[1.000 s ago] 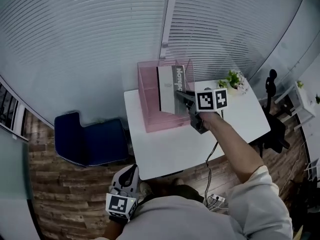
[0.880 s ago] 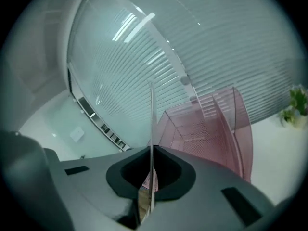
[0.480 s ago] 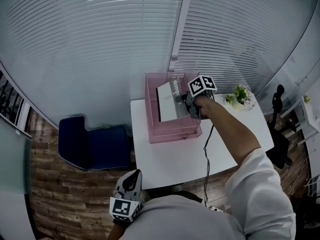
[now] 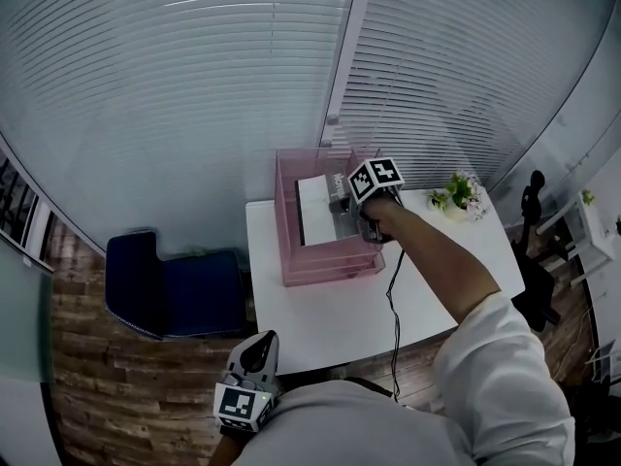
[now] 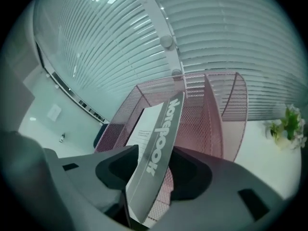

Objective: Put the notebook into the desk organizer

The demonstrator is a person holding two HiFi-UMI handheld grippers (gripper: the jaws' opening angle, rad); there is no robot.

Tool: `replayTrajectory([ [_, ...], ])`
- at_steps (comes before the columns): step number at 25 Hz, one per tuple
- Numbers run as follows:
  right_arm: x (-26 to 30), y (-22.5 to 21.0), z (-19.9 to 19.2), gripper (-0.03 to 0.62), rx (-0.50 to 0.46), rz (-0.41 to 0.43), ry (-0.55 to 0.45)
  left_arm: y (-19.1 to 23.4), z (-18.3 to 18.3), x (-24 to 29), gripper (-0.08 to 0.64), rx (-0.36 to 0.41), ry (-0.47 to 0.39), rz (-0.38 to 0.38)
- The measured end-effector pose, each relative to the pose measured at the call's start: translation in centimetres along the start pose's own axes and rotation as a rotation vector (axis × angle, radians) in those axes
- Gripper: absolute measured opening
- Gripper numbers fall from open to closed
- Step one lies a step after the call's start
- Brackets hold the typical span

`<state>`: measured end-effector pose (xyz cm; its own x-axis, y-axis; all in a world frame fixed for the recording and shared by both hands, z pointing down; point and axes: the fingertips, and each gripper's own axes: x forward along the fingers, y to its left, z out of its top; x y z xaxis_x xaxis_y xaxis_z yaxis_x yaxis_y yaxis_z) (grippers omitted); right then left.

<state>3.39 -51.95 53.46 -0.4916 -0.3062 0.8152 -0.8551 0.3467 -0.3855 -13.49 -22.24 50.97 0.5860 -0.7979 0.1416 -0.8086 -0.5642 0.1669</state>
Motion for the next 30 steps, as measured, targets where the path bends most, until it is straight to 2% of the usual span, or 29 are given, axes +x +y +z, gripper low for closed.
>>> replayTrajectory([
  [3, -0.4, 0.2, 0.3, 0.267, -0.152, -0.109, -0.009, -0.1, -0.1, -0.1, 0.008, -0.005, 0.002, -0.01],
  [6, -1.1, 0.6, 0.9, 0.276, -0.271, -0.197, -0.054, 0.0, 0.0, -0.2, 0.008, -0.005, -0.001, -0.02],
  [11, -1.5, 0.6, 1.1, 0.291, -0.397, -0.298, -0.094, 0.2, -0.1, -0.4, 0.008, -0.007, 0.003, -0.034],
  [23, -3.8, 2.0, 2.2, 0.303, -0.492, -0.318, -0.267, -0.5, 0.0, -0.2, 0.008, 0.012, 0.019, -0.044],
  [30, -7.2, 3.3, 2.5, 0.304, -0.569, -0.319, -0.468, -1.2, 0.2, 0.6, 0.008, 0.032, 0.03, -0.046],
])
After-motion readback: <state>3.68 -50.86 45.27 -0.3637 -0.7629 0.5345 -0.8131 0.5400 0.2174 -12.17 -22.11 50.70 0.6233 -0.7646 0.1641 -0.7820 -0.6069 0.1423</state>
